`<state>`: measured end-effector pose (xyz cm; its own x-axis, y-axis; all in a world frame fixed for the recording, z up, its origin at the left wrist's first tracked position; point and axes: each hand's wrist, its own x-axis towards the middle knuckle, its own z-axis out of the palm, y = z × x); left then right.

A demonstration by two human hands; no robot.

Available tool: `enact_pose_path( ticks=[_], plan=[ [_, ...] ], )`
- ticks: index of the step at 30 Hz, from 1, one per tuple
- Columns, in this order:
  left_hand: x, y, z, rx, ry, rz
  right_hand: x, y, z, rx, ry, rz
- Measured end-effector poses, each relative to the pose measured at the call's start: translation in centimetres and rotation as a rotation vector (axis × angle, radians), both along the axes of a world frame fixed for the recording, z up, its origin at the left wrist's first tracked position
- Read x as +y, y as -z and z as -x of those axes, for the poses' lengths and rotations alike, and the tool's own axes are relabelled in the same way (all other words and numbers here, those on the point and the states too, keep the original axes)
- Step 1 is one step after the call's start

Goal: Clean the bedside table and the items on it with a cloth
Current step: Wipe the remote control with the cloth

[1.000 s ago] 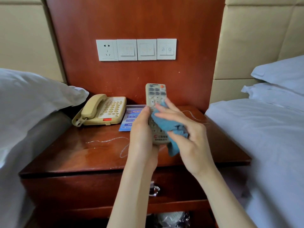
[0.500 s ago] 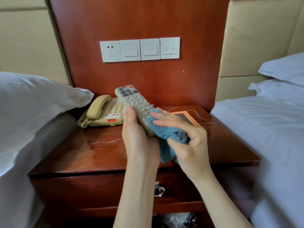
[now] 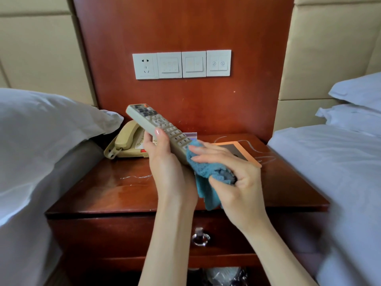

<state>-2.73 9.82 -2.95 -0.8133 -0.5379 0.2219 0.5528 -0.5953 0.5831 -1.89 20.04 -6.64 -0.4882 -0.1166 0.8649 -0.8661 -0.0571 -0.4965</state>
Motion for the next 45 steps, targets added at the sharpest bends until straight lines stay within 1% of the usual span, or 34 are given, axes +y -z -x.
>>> enact_pose_path(
  ticks=[2, 5, 7, 9, 11, 14, 16, 19, 22, 26, 30, 32, 34, 39, 42, 45],
  plan=[
    [0.0, 0.0, -0.3, 0.056, 0.05, 0.01, 0.0, 0.2, 0.1, -0.049, 0.004, 0.049],
    [-0.2, -0.3, -0.7, 0.142, 0.096, 0.016, 0.3, 0.5, 0.7, -0.216, -0.006, 0.16],
    [-0.4, -0.6, -1.0, 0.181, 0.13, 0.015, 0.5, 0.8, 1.1, -0.304, 0.03, 0.169],
    [-0.7, -0.9, -1.3, 0.183, 0.129, 0.054, 0.5, 0.9, 1.4, -0.411, 0.025, 0.218],
    [-1.4, -1.4, -1.6, 0.153, 0.092, 0.111, 0.3, 0.5, 1.6, -0.534, -0.026, 0.329],
    [-3.3, -1.4, -2.4, 0.061, -0.013, 0.241, -0.3, 0.1, 1.6, -0.667, -0.12, 0.47],
    [-5.5, -1.0, -3.3, -0.011, -0.125, 0.369, -1.2, -0.2, 1.3, -0.728, -0.18, 0.512],
    [-9.8, -0.8, -4.9, -0.074, -0.287, 0.528, -3.4, -0.6, 0.6, -0.808, -0.227, 0.519],
    [-14.5, -1.3, -6.9, -0.138, -0.479, 0.685, -6.7, -0.4, -0.5, -0.86, -0.306, 0.473],
    [-20.6, -3.5, -10.2, -0.3, -0.745, 0.826, -11.6, 0.4, -2.7, -0.849, -0.487, 0.299],
    [-25.4, -6.6, -12.8, -0.465, -0.872, 0.899, -15.6, 1.6, -4.5, -0.946, -0.582, 0.191],
    [-27.8, -7.8, -13.5, -0.553, -0.892, 0.933, -17.1, 2.3, -5.1, -0.989, -0.593, 0.157],
    [-30.4, -8.6, -13.8, -0.69, -0.894, 0.957, -17.9, 2.9, -5.5, -1.016, -0.594, 0.128],
    [-36.1, -7.6, -14.1, -1.051, -0.841, 0.92, -18.2, 3.0, -5.9, -1.036, -0.59, 0.08],
    [-38.2, -5.7, -14.5, -1.133, -0.841, 0.839, -18.0, 2.8, -5.8, -1.02, -0.576, 0.062],
    [-39.9, -4.2, -15.1, -1.273, -0.905, 0.894, -17.7, 2.7, -5.7, -1.018, -0.569, 0.069]
  ],
)
